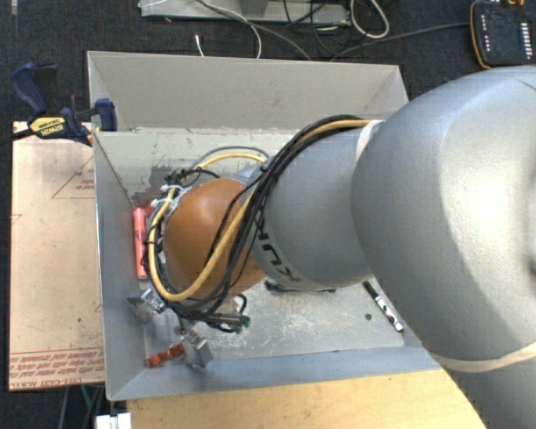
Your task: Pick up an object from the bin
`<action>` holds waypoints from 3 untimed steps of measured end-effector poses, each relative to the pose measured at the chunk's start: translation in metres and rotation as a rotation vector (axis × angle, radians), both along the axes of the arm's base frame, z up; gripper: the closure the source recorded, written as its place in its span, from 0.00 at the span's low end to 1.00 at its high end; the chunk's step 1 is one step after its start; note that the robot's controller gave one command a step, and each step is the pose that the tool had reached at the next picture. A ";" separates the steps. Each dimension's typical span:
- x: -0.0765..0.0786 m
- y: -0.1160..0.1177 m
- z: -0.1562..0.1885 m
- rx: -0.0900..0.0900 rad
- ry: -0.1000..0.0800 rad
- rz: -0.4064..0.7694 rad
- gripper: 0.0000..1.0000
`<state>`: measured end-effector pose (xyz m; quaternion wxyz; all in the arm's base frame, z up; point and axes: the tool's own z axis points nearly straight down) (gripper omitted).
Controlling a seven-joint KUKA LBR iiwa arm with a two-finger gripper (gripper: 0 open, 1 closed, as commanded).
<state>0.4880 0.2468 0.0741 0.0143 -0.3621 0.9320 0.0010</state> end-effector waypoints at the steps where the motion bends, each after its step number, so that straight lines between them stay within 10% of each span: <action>1: -0.006 -0.003 -0.003 -0.002 0.016 -0.002 1.00; 3: -0.010 -0.004 0.019 -0.008 0.028 -0.002 1.00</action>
Offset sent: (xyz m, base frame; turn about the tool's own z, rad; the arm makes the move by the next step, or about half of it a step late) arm 0.0000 0.0000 0.0000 0.0000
